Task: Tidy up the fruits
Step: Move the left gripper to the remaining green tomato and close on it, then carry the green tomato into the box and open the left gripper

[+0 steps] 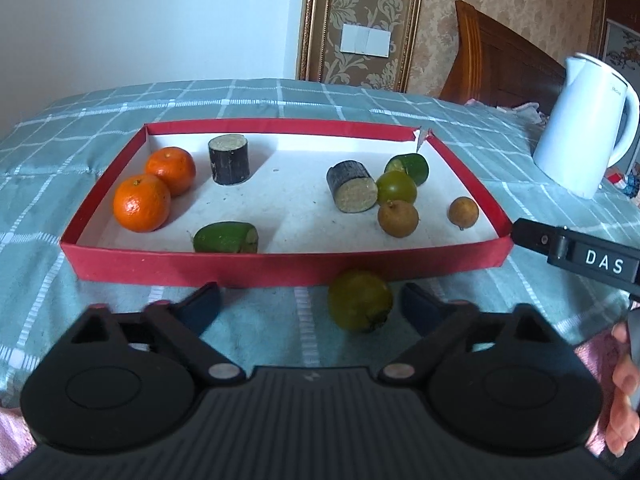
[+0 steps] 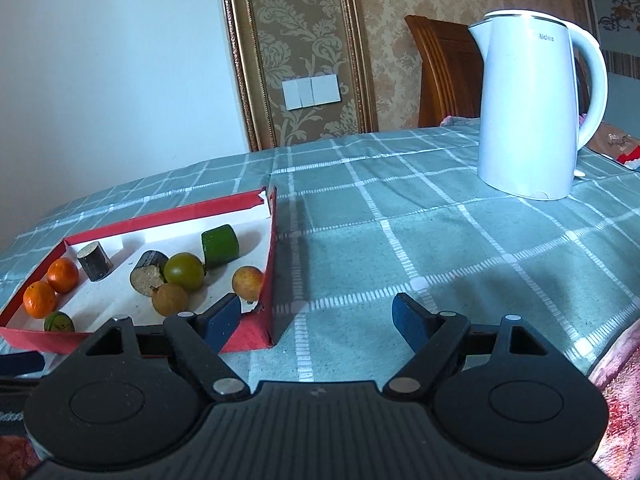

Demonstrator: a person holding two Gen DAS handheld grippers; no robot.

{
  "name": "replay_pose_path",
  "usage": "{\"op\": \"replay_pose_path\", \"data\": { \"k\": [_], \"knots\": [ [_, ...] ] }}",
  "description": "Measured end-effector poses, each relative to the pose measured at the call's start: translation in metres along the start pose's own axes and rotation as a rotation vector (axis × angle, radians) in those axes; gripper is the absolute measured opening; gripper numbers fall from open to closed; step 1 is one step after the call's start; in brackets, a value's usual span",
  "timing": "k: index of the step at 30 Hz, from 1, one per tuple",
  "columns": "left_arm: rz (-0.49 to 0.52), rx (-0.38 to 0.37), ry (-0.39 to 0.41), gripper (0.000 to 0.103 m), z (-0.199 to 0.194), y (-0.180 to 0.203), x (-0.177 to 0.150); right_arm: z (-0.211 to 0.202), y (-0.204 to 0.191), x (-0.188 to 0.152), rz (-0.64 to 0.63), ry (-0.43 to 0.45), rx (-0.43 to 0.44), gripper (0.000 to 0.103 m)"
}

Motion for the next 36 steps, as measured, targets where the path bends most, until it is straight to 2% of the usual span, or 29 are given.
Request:
{"op": "replay_pose_path", "data": {
  "k": [6,12,14,16,21,30,36],
  "knots": [
    [0.02,0.018,0.008,0.08,0.003,0.004,0.0,-0.001,-0.002,-0.001,-0.009,0.001,-0.001,0.083],
    [0.045,-0.015,0.017,0.057,0.001,0.012,-0.001,-0.001,-0.002,-0.001,-0.01,-0.002,-0.001,0.083],
    [0.061,-0.037,0.02,0.041,0.0,0.016,-0.001,-0.001,-0.002,-0.001,-0.011,0.0,-0.003,0.084],
    [0.075,-0.069,0.016,0.031,-0.001,0.021,-0.001,0.0,-0.002,-0.001,-0.012,0.0,-0.009,0.086],
    [0.114,-0.031,0.03,0.031,-0.003,0.026,-0.004,0.0,-0.002,-0.002,-0.017,0.004,-0.014,0.086],
    [0.123,-0.004,0.043,0.031,-0.013,0.017,-0.003,0.0,-0.001,-0.002,-0.017,0.004,-0.018,0.088],
    [0.134,-0.006,0.107,0.031,-0.04,0.002,0.02,0.0,-0.001,-0.002,-0.022,0.006,-0.02,0.089]
  ]
}}
Point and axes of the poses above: each gripper's, at about its wrist camera, not at the fingertips, and z roughly the way its jaws point, y to its right, x to its top, the point moved 10 cm from there along z, roughly the way its jaws point, and after that the axes turned 12 degrees about -y, right-handed, at the moved point
